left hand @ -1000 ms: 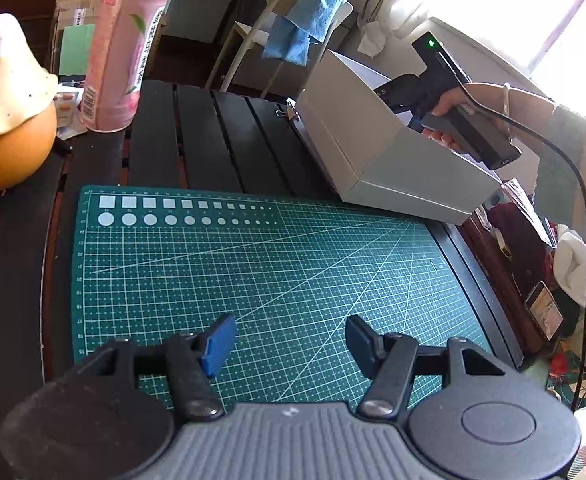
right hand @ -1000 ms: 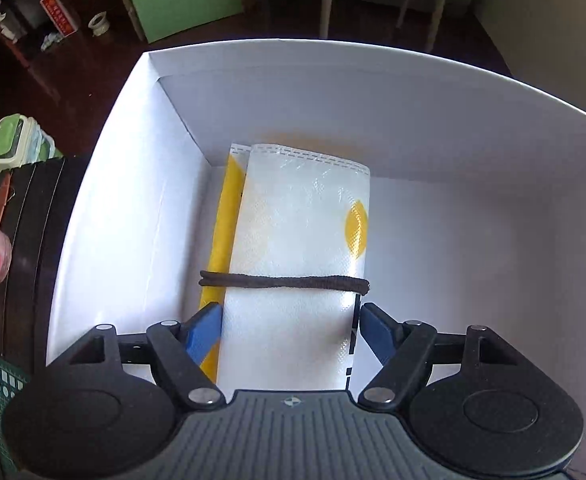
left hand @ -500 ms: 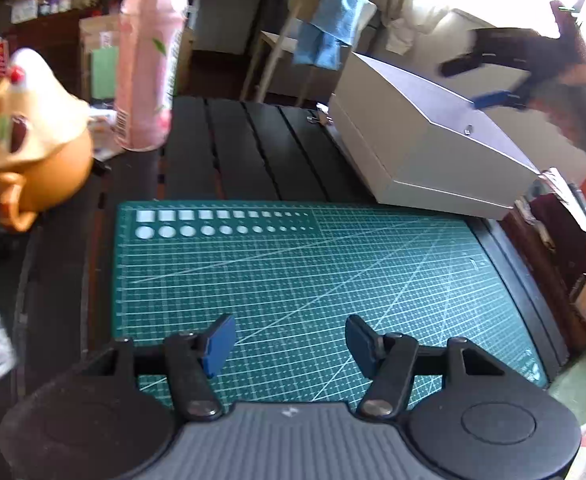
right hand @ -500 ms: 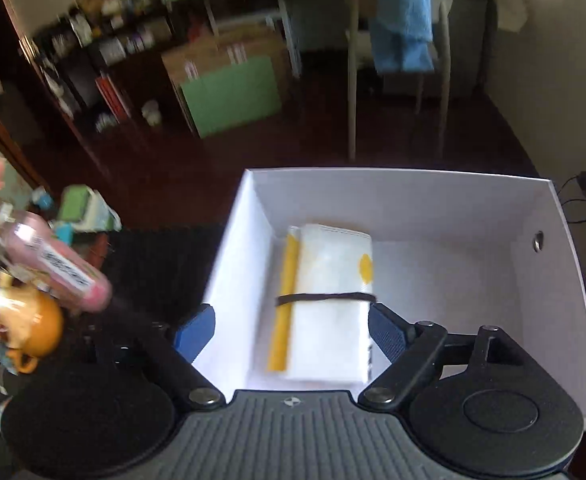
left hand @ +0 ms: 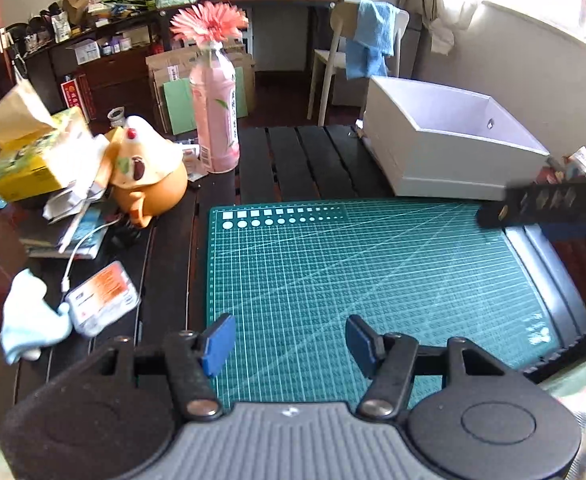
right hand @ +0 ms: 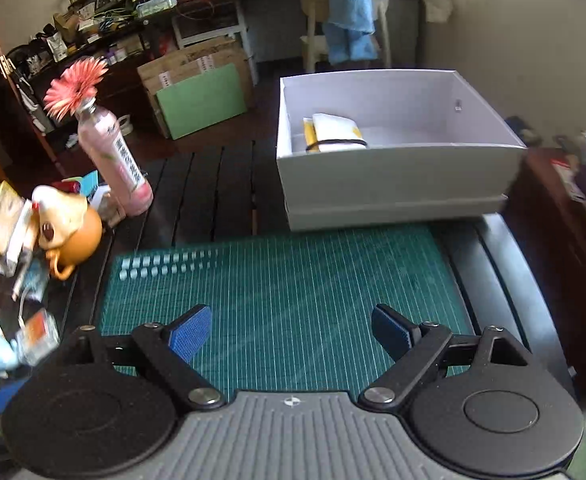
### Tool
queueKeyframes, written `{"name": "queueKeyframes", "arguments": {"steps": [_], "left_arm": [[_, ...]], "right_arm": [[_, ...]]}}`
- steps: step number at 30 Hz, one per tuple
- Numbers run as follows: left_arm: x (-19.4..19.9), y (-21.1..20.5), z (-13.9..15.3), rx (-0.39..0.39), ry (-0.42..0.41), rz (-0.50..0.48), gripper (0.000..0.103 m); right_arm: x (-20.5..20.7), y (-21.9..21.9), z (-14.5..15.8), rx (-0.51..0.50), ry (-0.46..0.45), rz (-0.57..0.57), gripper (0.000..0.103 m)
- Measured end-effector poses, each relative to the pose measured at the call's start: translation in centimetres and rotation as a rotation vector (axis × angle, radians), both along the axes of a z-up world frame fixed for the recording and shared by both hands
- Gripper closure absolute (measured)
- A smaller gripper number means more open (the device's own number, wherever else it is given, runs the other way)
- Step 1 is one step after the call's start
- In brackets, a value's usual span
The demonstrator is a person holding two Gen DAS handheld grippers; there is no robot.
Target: Fold shopping bag
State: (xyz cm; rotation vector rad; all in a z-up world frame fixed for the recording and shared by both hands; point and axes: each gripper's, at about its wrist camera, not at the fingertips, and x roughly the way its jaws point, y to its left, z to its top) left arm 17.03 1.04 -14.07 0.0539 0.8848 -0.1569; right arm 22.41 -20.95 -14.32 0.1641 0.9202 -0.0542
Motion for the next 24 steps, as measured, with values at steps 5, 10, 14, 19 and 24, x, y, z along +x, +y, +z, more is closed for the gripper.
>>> {"name": "queueKeyframes", "arguments": {"steps": [5, 10, 14, 19, 24], "left_arm": [[-3.1, -0.3, 3.6, -0.003, -0.038, 0.049, 0.043], [-5.9, -0.7, 6.7, -0.008, -0.064, 0.109, 0.043], [-8.3, -0.6, 8.2, -0.024, -0.066, 0.135, 0.043], [-10.6, -0.6, 9.5, -0.008, -0.114, 0.167, 0.043], [-12.1, -0.9, 10.3, 0.003, -0.144, 0.169, 0.043]], "right_arm": [[-4.5, 1.0, 2.5, 0.077, 0.049, 0.068, 0.016], [-9.2, 1.5, 5.1, 0.049, -0.005, 0.052, 0.016], [-12.8, 1.9, 7.1, -0.016, -0.074, 0.057, 0.013], [-15.7, 2.7, 9.1, -0.055, -0.144, 0.088, 0.013], [-17.9, 3.5, 10.4, -0.067, -0.170, 0.109, 0.012]]}}
